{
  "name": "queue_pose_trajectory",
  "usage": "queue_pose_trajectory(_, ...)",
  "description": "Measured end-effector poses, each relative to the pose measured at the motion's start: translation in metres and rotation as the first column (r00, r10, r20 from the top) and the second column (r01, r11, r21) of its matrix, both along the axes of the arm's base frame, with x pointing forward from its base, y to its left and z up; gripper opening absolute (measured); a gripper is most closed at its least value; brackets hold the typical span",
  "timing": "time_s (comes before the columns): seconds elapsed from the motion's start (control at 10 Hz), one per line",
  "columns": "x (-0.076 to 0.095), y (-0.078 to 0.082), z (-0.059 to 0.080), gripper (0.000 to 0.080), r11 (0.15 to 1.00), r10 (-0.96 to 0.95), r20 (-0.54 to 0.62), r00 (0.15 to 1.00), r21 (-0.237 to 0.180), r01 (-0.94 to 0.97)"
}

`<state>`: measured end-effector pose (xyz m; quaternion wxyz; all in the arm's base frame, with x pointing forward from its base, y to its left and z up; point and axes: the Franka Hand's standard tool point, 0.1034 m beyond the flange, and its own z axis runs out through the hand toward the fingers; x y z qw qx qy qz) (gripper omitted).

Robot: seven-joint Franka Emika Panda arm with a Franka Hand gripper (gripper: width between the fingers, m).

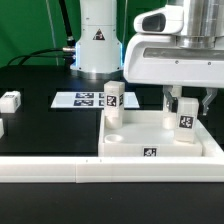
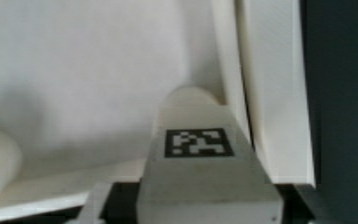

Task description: Assemble square table

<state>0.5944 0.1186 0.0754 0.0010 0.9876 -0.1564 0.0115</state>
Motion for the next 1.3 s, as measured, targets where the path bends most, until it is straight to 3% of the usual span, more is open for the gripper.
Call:
queue_pose_trajectory(0.4,-0.001,0.0037,-0.0002,0.0291,0.924,-0.383,0.002,0.924,0.006,0.382)
queue_pose_trajectory(0.7,-0.0016,0.0037,-0.0009,0.0291,0.775,-0.632,0.003,0.775,0.01,0.632)
queue_pose_trajectory(1.1,-0.0008,0.0023,-0.0014,0.0291,0.565,-0.824,-0.02,0.566,0.04,0.824)
queue_pose_trajectory(1.3,-0.0011,0.0022,-0.0015,0.0292,0.599,-0.8,-0.021,0.6,0.038,0.8)
